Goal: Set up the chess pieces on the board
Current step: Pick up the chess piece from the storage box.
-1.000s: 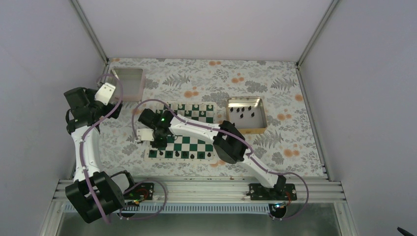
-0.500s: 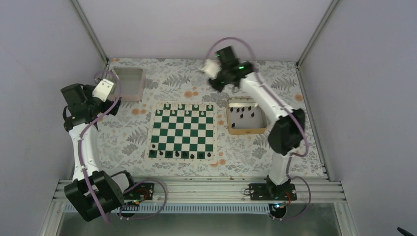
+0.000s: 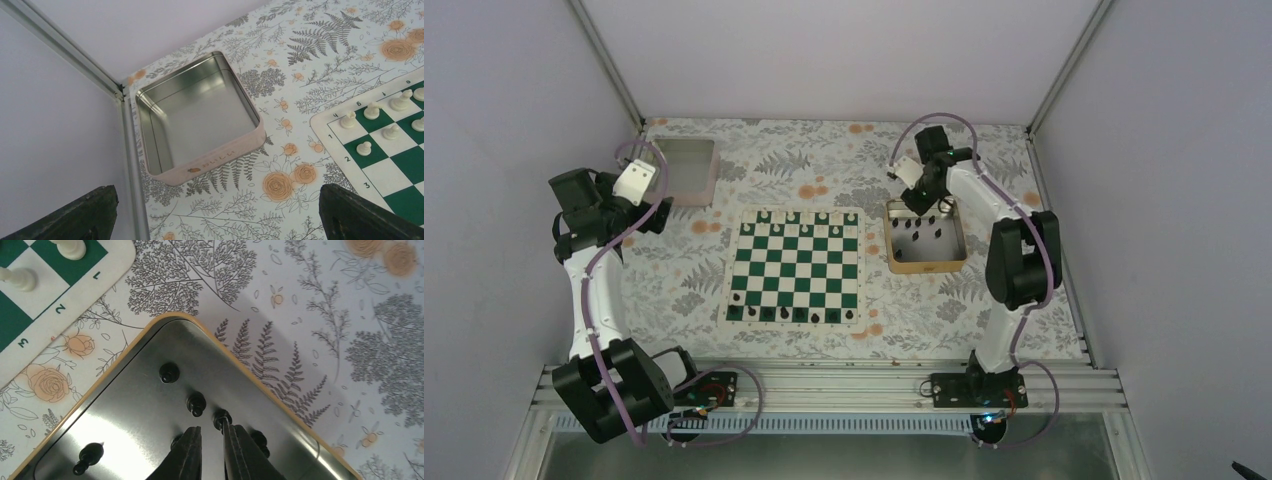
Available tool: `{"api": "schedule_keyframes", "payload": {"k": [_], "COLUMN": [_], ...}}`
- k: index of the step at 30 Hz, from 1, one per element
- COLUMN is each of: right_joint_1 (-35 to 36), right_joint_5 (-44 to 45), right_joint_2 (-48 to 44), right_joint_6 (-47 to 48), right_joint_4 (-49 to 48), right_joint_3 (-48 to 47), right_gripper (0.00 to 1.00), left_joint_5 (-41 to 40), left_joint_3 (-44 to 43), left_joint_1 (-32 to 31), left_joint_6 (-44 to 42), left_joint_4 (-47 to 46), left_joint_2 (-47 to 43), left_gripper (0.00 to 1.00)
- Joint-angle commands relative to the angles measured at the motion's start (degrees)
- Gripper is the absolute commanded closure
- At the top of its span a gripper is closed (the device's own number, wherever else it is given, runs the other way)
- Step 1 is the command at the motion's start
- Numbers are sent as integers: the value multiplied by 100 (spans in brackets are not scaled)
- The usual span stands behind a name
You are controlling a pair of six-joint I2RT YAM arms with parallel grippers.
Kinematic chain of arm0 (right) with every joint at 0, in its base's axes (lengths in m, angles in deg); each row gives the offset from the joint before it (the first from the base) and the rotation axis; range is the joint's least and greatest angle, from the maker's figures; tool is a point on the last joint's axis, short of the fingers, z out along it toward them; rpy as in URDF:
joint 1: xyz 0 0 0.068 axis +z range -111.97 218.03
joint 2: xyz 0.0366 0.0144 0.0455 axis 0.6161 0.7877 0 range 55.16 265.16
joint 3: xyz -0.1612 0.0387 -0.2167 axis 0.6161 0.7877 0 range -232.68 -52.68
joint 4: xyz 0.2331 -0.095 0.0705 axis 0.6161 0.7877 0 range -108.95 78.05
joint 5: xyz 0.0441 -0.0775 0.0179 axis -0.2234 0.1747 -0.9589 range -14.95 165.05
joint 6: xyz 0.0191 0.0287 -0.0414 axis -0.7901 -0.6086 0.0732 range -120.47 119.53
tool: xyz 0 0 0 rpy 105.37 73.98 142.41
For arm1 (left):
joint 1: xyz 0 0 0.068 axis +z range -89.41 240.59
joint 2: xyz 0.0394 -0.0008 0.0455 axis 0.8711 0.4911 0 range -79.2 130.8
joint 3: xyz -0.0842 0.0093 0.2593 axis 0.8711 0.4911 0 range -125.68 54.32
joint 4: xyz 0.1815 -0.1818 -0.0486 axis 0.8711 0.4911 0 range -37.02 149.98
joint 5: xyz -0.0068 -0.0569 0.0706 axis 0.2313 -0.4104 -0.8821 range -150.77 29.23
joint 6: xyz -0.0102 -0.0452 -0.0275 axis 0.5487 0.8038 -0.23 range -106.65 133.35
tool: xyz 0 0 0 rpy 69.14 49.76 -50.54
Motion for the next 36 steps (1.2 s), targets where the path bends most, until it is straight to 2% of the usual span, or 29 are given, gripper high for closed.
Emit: {"api": "schedule_keyframes", "payload": {"k": [1,12,23,36], "right_joint_1": [-24,158,347,359], "right_joint_5": [-255,-538,-433,-262], "right_joint_2": [111,633,1013,1070], "right_joint_6": [77,151,125,138], "right_joint_4": [-110,105,74,15], "right_joint_3": [21,-160,-443,-410], "right_gripper": [84,82,82,81], "left_joint_5": [172,156,128,137], "left_joint_3": [-155,-107,-85,-119], "left_joint_1": [47,48,47,47], "left_joint_6": [27,-53,-82,-113], "left_joint_4": [-71,-32,-27,14], "left_joint_2": [-9,-37,-71,-56], "left_gripper": [0,0,0,0]}}
